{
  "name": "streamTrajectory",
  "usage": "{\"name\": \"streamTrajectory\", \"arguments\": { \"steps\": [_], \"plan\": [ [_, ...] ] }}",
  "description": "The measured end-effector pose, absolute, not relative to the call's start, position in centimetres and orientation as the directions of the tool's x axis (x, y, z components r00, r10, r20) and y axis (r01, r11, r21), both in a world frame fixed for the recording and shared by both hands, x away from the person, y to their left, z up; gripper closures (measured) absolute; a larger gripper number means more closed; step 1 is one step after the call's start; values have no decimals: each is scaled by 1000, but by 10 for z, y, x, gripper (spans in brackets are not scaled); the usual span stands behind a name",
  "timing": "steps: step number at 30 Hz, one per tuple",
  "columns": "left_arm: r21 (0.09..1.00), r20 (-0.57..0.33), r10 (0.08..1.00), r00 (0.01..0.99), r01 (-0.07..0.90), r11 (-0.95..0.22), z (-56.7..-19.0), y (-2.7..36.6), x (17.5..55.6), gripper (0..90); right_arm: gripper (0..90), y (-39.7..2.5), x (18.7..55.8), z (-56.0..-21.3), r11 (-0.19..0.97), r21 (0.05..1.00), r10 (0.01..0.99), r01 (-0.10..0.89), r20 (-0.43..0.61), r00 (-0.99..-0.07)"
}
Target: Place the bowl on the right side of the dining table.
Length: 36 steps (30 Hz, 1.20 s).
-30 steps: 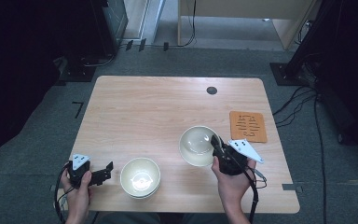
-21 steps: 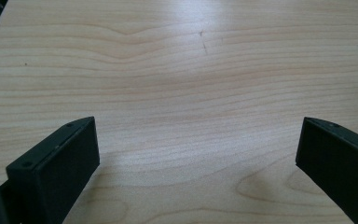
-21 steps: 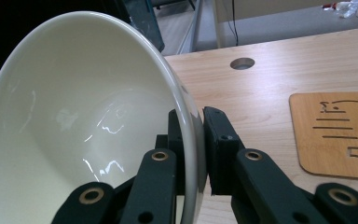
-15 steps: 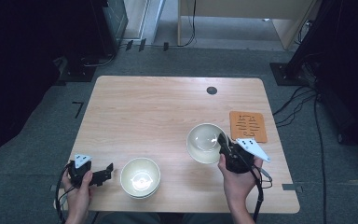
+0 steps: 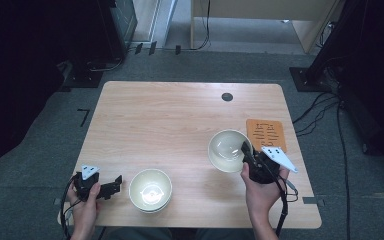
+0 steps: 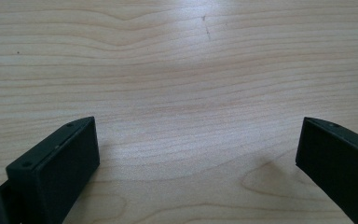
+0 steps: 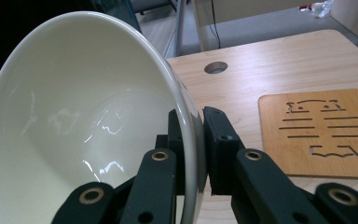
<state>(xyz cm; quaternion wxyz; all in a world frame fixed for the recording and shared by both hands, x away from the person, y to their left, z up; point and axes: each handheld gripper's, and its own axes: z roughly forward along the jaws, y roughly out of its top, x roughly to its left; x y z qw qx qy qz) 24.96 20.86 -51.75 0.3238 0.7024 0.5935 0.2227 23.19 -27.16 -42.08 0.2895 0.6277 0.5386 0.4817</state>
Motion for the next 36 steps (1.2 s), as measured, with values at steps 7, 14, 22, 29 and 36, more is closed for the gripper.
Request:
{"name": "streamTrajectory", "arguments": {
  "steps": [7,14,22,29,36],
  "plan": [
    [721,-70,977,199,688,-89,-518,208,249,0,826,-280,233,-422,-266,881,955,392,296,-18],
    [720,-62,978,200,688,-94,-518,207,249,0,826,-290,235,-424,-281,878,954,386,300,13],
    [719,-57,978,200,688,-99,-518,207,249,0,826,-298,237,-426,-287,878,955,383,294,41],
    [720,-53,978,203,686,-104,-518,206,249,0,826,-306,238,-427,-293,879,955,377,291,64],
    [720,-47,978,205,686,-109,-519,206,249,0,826,-316,240,-430,-306,875,952,376,294,91]
  ]
}}
